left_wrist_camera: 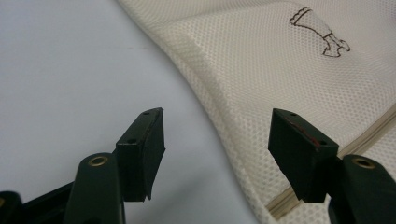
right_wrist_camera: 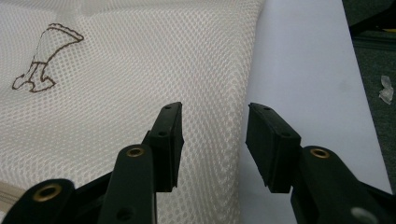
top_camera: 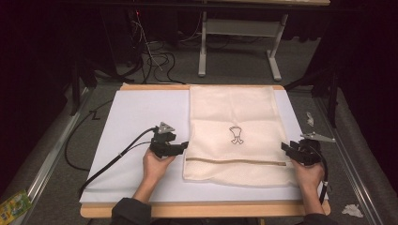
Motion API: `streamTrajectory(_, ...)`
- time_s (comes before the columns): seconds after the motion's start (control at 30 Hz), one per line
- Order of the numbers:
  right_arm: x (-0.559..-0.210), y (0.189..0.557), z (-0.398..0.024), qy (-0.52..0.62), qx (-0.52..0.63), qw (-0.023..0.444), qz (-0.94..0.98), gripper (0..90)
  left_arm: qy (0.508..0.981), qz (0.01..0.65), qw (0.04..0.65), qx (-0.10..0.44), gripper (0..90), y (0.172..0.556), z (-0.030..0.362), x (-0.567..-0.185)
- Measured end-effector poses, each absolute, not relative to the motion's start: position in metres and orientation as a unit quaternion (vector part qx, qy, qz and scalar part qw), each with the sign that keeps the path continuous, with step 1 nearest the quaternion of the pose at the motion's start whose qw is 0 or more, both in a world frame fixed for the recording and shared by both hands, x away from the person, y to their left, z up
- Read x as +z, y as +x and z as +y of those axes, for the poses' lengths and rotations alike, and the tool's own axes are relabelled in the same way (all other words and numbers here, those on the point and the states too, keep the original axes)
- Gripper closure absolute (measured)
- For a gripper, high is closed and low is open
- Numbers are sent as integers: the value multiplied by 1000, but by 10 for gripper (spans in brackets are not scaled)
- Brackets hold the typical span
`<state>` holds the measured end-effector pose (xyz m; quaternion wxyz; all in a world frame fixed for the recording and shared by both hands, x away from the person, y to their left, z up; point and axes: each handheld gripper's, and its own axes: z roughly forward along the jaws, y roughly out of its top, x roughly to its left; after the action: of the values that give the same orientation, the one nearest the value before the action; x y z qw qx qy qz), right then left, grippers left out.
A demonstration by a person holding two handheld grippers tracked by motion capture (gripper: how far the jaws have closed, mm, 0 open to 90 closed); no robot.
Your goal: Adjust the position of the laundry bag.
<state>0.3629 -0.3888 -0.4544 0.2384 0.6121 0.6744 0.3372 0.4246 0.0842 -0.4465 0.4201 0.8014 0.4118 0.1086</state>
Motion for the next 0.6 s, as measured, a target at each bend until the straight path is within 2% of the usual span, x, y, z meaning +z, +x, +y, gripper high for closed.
streamTrajectory(0.6,-458,375,-393,624,327,224,673,516,817,421,383,98,355,438,46,-470)
